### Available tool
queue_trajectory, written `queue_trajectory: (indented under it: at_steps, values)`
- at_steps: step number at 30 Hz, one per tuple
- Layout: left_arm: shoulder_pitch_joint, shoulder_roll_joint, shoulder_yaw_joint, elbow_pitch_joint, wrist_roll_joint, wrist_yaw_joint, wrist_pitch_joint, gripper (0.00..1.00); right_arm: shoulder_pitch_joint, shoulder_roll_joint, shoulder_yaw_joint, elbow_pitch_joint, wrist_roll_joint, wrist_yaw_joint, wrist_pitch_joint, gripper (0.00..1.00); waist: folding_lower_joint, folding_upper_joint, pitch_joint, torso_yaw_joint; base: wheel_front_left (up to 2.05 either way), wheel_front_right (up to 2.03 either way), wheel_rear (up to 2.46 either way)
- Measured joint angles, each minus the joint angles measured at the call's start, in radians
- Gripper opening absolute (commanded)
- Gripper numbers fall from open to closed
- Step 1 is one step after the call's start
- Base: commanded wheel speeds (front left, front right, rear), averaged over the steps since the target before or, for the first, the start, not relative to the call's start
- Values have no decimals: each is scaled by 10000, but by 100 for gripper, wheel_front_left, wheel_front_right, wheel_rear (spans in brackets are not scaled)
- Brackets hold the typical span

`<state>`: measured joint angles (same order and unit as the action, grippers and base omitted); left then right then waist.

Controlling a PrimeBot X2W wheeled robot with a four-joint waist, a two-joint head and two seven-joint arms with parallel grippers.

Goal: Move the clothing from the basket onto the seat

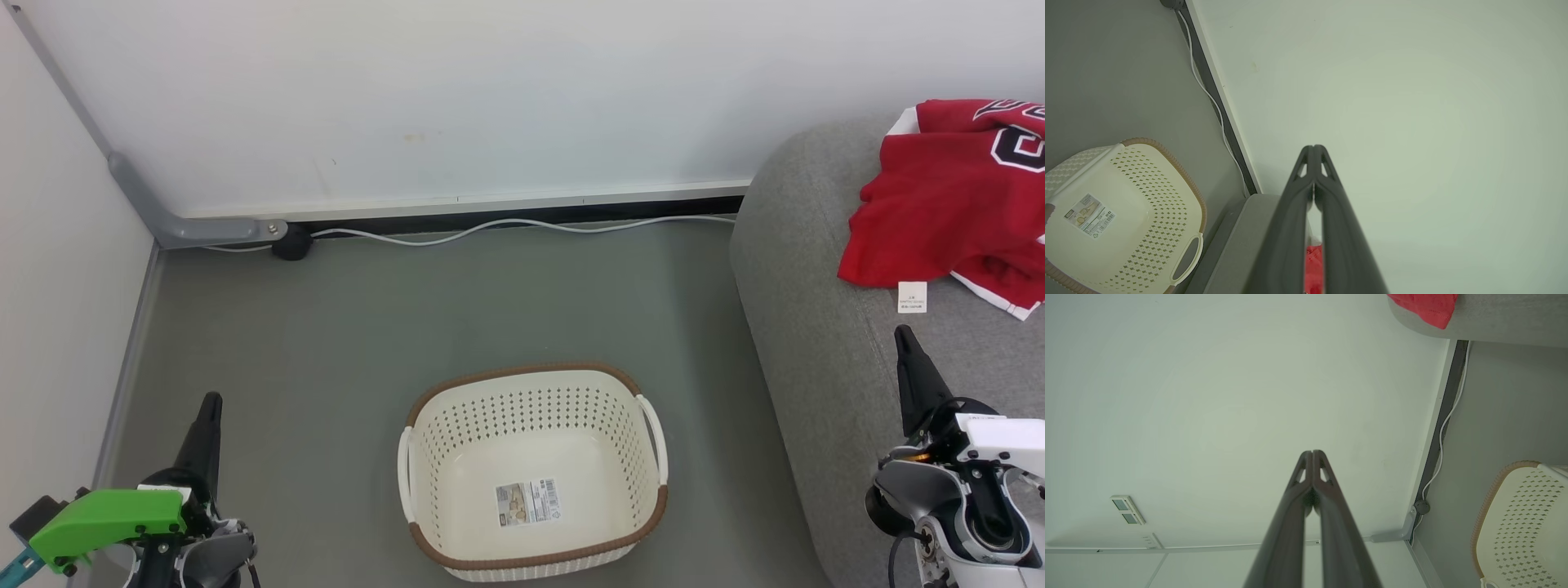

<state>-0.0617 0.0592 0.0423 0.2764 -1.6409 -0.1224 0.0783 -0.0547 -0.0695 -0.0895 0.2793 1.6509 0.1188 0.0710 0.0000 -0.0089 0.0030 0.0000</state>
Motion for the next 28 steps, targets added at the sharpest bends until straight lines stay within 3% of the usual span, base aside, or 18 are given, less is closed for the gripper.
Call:
queue_trajectory:
  at_steps: [28]
  values:
    - [0, -6, 25, -4, 0, 0, 2, 0, 0, 29, -15, -6, -17, 0, 2, 0, 0, 0, 0, 0, 0, 0, 0]
